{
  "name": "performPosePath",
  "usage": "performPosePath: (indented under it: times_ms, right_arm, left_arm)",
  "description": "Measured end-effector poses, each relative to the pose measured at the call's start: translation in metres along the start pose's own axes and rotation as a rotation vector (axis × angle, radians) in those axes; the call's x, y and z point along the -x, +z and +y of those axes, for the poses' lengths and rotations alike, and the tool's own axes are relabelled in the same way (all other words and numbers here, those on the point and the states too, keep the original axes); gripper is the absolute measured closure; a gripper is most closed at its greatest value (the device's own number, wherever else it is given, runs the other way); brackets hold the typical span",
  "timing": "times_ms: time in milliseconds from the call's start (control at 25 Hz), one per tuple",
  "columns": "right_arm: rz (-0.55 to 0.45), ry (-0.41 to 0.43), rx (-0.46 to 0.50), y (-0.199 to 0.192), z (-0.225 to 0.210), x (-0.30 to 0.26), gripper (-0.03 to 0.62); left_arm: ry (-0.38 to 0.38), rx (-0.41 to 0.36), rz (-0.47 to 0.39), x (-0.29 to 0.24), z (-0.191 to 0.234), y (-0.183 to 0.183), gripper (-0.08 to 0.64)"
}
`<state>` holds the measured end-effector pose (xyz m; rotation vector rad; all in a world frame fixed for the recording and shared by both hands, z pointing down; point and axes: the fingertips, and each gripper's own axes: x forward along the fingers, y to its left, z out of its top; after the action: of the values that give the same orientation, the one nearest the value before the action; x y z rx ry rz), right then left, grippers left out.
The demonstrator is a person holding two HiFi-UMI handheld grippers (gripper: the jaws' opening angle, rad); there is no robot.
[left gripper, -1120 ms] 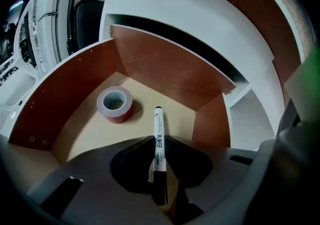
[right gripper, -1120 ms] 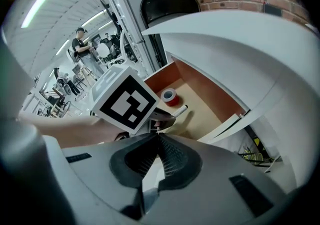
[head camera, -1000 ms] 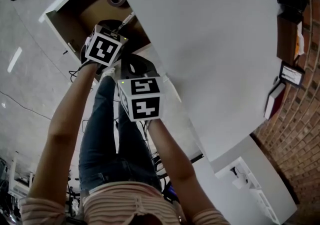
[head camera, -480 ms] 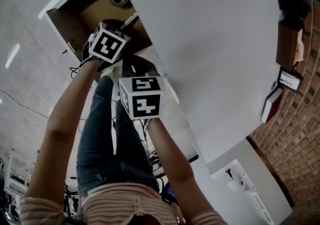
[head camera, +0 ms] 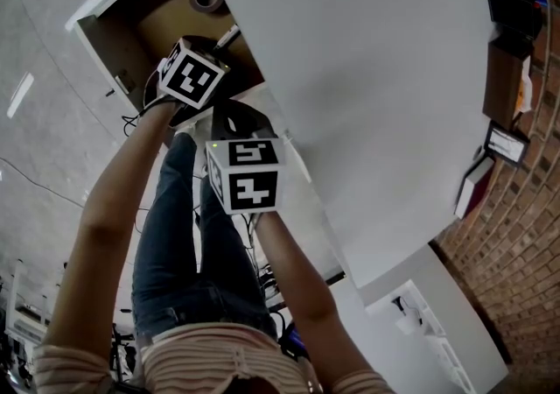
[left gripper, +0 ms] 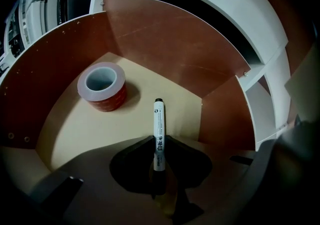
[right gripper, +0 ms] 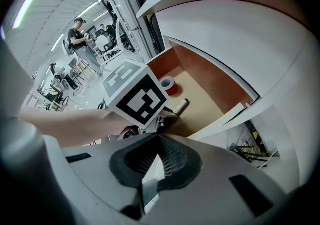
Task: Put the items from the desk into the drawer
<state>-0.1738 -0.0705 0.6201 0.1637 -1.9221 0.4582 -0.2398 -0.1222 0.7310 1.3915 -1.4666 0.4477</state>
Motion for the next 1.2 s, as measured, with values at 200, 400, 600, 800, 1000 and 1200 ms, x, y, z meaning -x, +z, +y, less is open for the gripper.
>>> performPosePath:
  times_ms: [200,400,600,800,1000,1200]
  right_arm:
    - [0.0,-0.004,-0.002,0.0,-0.001,-0.001,0.575]
    - [0.004,-0.007,0.004,0.0,-0.002,-0.001,0.575]
    - [0.0,-0.016,0.009,0.001,-0.004,0.0,0.575]
    - [-0.005,-0.016,0.008,0.004,-0.002,0.003,0.575]
    - [-0.017,-0.023,0.014,0.007,-0.001,0.005,0.575]
    - [-0.038,-0.019,0.021,0.013,0.004,0.013,0.575]
  left_arm:
    - [-0.011,0.005,0.003,-0.001,-0.001,-0.001,0.491]
    - [-0.006,0.002,0.017,-0.002,-0.003,-0.005,0.491]
    - [-0.025,-0.006,0.004,-0.001,-0.006,-0.004,0.464]
    - [-0.01,0.011,-0.006,0.008,-0.005,-0.002,0.44]
    - [0.009,0.027,-0.044,0.022,0.001,0.008,0.441]
    - [0.017,0.056,-0.127,0.051,0.002,0.024,0.46]
